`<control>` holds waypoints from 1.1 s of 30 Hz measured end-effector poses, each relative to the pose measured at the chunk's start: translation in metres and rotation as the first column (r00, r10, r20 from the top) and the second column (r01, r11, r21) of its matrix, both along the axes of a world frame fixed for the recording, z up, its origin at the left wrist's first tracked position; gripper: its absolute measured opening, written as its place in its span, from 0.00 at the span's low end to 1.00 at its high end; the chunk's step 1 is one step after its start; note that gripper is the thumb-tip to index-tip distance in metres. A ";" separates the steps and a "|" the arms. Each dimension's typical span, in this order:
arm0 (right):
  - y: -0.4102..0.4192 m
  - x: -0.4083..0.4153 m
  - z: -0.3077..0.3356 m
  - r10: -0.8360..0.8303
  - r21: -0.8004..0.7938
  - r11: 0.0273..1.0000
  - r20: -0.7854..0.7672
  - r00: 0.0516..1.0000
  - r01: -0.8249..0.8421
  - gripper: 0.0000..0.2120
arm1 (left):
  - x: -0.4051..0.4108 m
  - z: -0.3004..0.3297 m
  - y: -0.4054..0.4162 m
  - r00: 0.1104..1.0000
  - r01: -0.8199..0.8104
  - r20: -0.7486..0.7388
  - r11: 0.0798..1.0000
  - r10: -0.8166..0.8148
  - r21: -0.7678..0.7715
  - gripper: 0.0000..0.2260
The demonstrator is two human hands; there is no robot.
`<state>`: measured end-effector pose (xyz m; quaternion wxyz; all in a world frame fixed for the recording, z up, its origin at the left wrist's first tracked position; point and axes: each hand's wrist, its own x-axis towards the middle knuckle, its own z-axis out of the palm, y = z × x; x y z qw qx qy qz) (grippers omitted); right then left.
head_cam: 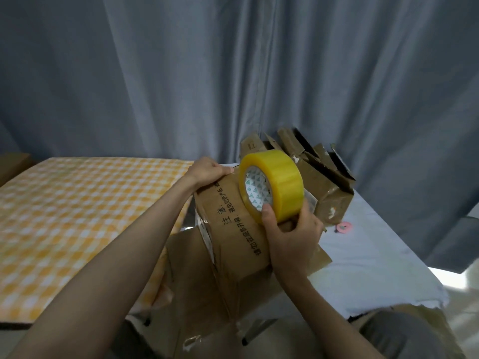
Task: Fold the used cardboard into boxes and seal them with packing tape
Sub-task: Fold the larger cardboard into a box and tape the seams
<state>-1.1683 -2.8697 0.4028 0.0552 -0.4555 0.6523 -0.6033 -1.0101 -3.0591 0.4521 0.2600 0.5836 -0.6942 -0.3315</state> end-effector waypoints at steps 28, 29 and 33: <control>-0.055 -0.061 0.105 0.644 -0.153 0.763 0.106 0.758 -0.628 0.14 | 0.057 0.060 0.075 0.899 -0.420 -0.207 0.894 0.386 -0.156 0.16; -0.059 -0.062 0.100 0.658 -0.125 0.752 0.091 0.748 -0.647 0.14 | 0.058 0.055 0.076 0.892 -0.440 -0.187 0.884 0.410 -0.160 0.19; -0.068 -0.059 0.093 0.699 -0.101 0.714 0.058 0.713 -0.693 0.15 | 0.066 0.044 0.071 0.874 -0.481 -0.147 0.864 0.462 -0.145 0.21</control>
